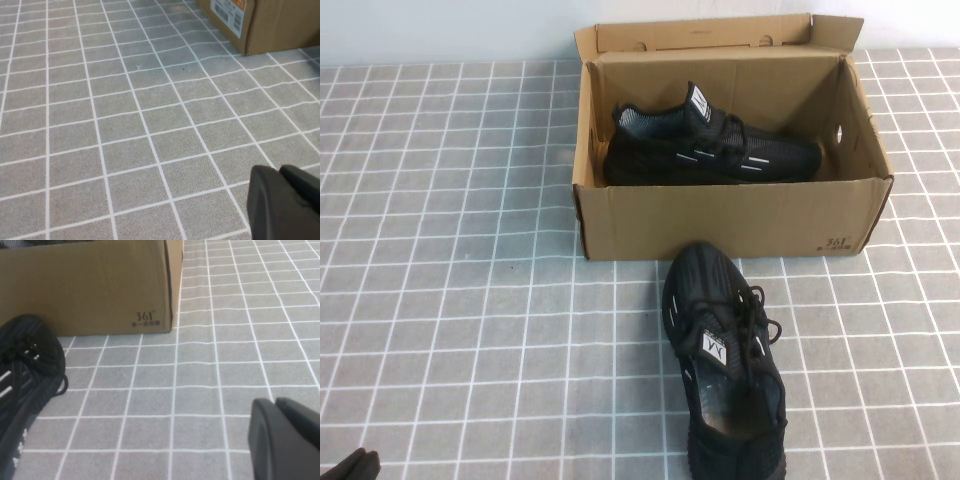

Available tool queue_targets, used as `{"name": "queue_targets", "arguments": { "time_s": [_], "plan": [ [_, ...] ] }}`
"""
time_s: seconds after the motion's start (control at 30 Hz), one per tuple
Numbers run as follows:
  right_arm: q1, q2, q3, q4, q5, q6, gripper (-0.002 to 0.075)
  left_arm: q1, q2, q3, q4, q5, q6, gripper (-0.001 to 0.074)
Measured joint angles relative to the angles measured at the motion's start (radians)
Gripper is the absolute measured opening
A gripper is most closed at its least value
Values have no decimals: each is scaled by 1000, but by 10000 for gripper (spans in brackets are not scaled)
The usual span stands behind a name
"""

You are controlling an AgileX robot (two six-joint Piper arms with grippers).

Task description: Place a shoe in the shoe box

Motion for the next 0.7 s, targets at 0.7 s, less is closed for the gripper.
{"name": "queue_targets", "arguments": {
  "time_s": [0.7],
  "plan": [
    [0,0,0,818,-277,0,-16,0,0,0,0,0,0,-1]
  ]
}}
